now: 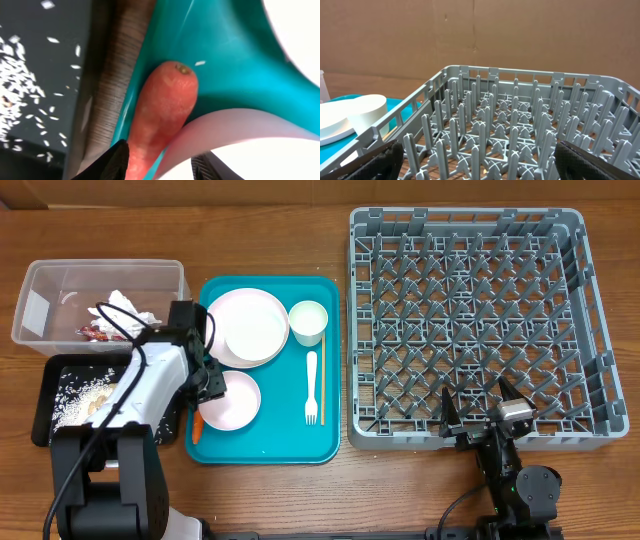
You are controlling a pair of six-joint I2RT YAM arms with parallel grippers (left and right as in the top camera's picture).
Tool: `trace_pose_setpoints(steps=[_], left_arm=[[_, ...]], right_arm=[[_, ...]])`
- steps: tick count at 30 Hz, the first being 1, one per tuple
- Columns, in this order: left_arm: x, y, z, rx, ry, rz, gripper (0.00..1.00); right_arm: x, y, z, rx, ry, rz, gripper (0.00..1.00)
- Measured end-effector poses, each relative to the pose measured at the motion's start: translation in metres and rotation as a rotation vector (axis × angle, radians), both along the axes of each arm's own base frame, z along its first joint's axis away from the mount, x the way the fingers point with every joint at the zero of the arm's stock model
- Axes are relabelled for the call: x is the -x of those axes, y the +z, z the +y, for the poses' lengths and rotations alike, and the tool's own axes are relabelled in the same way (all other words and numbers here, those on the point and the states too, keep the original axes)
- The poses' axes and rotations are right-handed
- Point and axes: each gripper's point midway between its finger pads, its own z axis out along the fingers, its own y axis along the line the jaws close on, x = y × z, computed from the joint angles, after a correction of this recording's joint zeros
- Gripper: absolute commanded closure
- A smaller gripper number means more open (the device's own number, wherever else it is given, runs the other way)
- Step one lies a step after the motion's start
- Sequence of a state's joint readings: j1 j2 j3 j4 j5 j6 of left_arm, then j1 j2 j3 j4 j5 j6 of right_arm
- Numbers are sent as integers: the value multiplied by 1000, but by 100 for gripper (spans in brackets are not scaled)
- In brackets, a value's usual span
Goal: Sort waste into correct bins and load items into the dishwasher rack
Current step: 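Close the left gripper on the carrot and pull it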
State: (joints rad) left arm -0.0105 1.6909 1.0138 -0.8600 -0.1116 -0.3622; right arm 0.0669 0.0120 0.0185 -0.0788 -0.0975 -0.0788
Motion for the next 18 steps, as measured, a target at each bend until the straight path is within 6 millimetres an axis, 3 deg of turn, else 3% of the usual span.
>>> trace_pose_setpoints(steps=[13, 18], left_arm=[[6, -12, 2, -2, -3, 2, 62], [6, -12, 1, -1, -11, 0, 59]], right_arm=[[0, 0, 0, 0, 0, 0, 0], [0, 0, 0, 0, 0, 0, 0]])
